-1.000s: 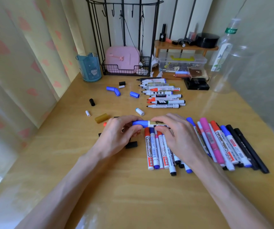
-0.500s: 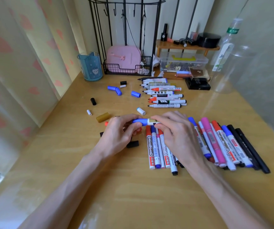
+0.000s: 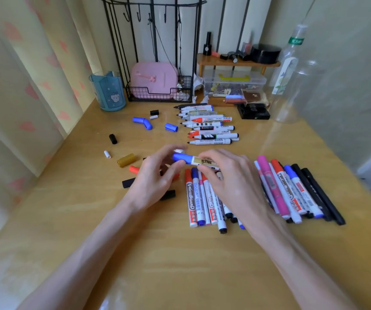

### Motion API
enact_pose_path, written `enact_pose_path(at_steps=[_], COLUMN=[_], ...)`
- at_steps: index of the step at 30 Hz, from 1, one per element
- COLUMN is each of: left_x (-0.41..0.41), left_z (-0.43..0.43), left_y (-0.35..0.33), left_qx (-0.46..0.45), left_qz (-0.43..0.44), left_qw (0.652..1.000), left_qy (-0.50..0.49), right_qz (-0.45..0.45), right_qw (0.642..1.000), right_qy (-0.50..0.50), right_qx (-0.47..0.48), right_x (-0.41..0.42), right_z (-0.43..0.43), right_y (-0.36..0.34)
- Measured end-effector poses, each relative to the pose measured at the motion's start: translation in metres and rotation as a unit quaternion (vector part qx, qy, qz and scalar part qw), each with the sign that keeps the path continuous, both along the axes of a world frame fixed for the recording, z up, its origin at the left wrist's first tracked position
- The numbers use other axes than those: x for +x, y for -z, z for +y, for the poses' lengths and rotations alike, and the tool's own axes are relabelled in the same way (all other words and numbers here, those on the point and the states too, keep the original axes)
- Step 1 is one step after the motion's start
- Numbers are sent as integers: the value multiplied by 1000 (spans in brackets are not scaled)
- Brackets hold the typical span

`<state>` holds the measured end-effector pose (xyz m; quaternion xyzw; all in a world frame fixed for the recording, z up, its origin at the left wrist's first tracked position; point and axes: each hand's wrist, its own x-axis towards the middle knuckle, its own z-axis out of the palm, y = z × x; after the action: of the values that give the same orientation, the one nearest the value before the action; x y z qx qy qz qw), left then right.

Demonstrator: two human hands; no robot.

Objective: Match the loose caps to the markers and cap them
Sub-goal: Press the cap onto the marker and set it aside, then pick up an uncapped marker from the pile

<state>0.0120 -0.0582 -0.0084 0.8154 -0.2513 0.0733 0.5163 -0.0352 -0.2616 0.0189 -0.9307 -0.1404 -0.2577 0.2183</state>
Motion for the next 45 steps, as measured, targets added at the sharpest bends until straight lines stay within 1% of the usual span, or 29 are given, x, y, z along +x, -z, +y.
enact_pose_path(at_steps=[3, 7, 9, 12, 15, 17, 22, 29, 38, 41, 45], left_x=[-3, -5, -7, -8, -9, -9, -8, -6, 6, 10, 12], left_z=[-12, -23, -28, -32, -31, -29, -21, -15, 11, 15, 18], left_y=[-4, 0, 3, 5, 5, 4, 3, 3, 9, 13, 13], left_qx=[-9, 32, 52, 69, 84, 85, 79, 72, 67, 84, 90], left_qz=[5, -4, -17, -33, -49, -51, -47, -55, -51, -54, -63], left_qw=[1000, 999, 998, 997, 995, 995, 996, 996, 994, 991, 990], left_qy=[18, 24, 26, 30, 20, 15, 4, -11, -64, -84, -89], right_qz=[13, 28, 60, 101, 114, 109, 87, 90, 142, 163, 180], right_qw=[999, 989, 983, 975, 970, 969, 976, 979, 985, 979, 966], right_qy=[36, 143, 174, 195, 209, 209, 196, 174, 96, 102, 135], right_qx=[27, 25, 15, -8, -56, -67, -46, -59, -36, -69, -127], right_x=[-4, -12, -17, -23, -23, -23, -21, -5, 68, 98, 125], right_z=[-15, -36, -40, -37, -33, -33, -33, -27, -15, -15, -18], right_y=[-8, -7, -5, -4, -4, -2, -1, 1, -6, -3, 6])
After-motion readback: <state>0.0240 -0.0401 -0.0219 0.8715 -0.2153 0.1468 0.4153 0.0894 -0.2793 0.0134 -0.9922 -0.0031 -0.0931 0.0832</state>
